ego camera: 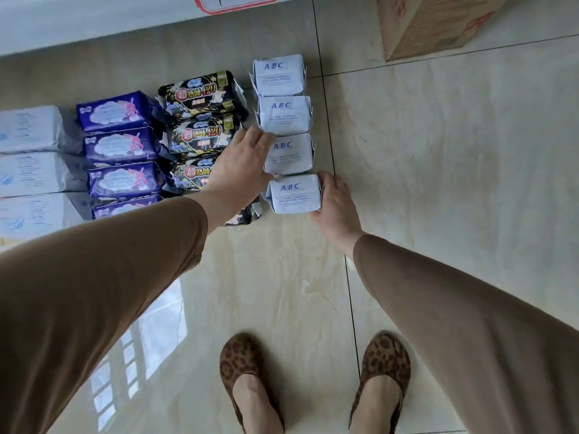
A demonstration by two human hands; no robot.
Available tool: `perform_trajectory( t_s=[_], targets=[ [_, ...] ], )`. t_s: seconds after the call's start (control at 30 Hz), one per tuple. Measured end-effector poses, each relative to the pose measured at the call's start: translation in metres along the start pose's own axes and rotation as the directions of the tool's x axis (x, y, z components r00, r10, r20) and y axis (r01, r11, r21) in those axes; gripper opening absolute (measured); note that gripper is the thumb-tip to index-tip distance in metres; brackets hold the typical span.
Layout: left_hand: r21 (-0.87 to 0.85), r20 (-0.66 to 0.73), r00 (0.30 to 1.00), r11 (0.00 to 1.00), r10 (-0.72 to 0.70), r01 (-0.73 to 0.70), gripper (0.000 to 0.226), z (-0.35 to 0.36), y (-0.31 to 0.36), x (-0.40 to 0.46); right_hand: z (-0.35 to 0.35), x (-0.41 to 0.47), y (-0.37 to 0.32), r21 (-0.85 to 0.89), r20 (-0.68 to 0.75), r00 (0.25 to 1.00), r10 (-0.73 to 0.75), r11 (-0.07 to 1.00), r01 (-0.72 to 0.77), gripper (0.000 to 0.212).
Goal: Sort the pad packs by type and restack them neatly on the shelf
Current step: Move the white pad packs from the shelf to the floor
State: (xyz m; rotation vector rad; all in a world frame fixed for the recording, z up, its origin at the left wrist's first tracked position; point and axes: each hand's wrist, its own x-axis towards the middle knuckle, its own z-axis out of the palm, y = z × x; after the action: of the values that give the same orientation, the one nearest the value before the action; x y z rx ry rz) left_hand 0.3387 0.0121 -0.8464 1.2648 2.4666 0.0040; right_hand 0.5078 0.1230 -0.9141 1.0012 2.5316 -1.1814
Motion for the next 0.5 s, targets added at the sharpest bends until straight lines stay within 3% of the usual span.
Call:
perform_trajectory(
  t_s=[0.13,0.23,0.5],
  targets=[
    [0.045,-0.009,1.000,0.999,0.019,-0.019,0.059,-0.015,0.006,-0.027,-0.019,-0.013,-0.005,-0.112,0.019,0.995,0.096,0.989,-0.093,0.060],
    [0.003,0.032,0.998,0.998,-0.057,0.057,0.058,-0.040,0.020,-0.058,-0.057,-0.046,-0.015,-0.137,0.061,0.993,0.104,0.986,-0.095,0.066],
    [-0.066,0.130,0.977,0.981,-0.172,0.181,0.059,-0.190,0.096,-0.131,-0.248,-0.138,-0.107,-0.165,0.089,0.996,0.014,0.986,0.001,0.042]
  ],
)
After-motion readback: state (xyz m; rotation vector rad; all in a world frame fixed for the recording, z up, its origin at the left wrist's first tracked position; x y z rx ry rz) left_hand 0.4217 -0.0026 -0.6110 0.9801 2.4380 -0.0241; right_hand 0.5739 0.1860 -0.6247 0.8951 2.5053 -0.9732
